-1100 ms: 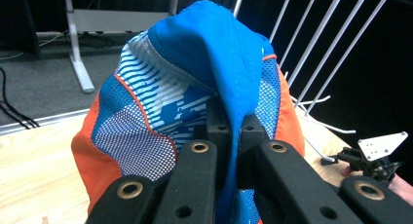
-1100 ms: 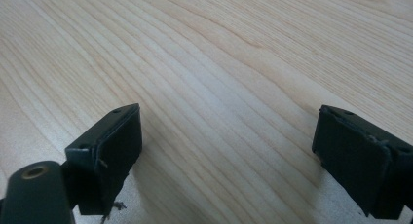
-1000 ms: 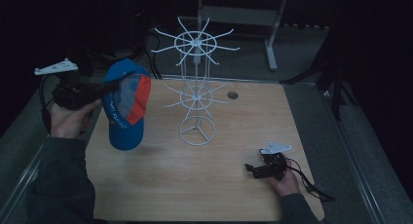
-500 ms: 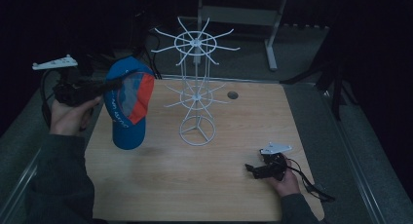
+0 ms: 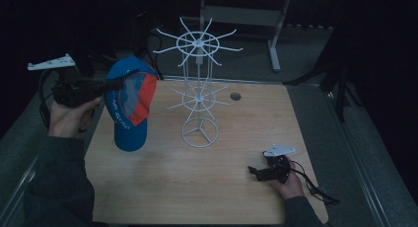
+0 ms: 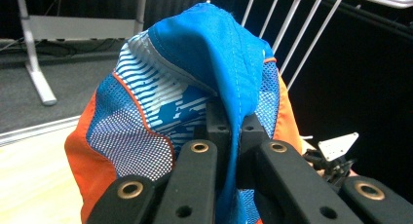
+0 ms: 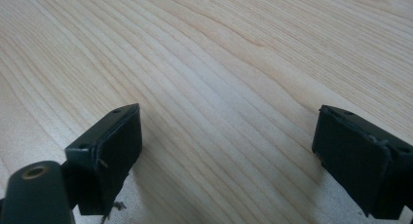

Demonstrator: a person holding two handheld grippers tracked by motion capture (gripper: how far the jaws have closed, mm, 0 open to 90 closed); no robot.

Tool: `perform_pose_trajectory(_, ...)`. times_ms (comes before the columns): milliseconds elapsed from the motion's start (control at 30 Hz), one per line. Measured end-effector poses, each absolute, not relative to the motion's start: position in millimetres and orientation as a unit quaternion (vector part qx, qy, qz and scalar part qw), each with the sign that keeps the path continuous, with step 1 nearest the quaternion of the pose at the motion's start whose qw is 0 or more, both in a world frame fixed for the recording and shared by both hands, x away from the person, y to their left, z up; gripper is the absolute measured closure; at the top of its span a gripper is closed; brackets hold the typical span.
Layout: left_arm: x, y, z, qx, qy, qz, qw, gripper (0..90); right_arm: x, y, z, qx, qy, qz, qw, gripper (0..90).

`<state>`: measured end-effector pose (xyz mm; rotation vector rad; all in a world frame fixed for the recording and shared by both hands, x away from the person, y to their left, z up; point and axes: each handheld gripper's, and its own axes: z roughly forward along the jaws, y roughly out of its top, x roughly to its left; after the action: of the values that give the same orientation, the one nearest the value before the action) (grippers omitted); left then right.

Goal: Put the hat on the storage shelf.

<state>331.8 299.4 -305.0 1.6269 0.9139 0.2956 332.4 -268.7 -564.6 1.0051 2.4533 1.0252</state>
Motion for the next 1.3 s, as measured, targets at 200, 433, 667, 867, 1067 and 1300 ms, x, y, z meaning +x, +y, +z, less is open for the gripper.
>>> perform_pose_trajectory(200,329.7,298.3,-298.9,0.694,0.384,0.13,0.596,88.9,332.4,-268.7,-564.6,0.349,0.853,0.357,0.149,10.6)
perform_pose_trajectory(433,329.6,298.1,-294.5,0.693,0.378,0.126,0.601,88.9,332.6,-268.8,-564.7,0.348,0.854,0.357,0.15,10.6)
perform_pose_trajectory(667,328.8,300.9,-292.6,0.689,0.379,0.123,0.606,88.9,332.5,-268.8,-564.7,0.348,0.854,0.357,0.15,10.6)
perform_pose_trajectory(867,326.7,299.6,-284.6,0.692,0.372,0.128,0.605,88.9,332.5,-268.7,-564.7,0.349,0.854,0.357,0.15,10.6)
perform_pose_trajectory(1067,325.9,297.4,-280.9,0.695,0.368,0.131,0.604,88.9,332.5,-268.8,-564.7,0.349,0.854,0.357,0.15,10.6)
perform_pose_trajectory(1300,325.5,298.2,-281.1,0.691,0.367,0.131,0.609,88.9,332.5,-268.7,-564.7,0.349,0.854,0.357,0.15,10.6)
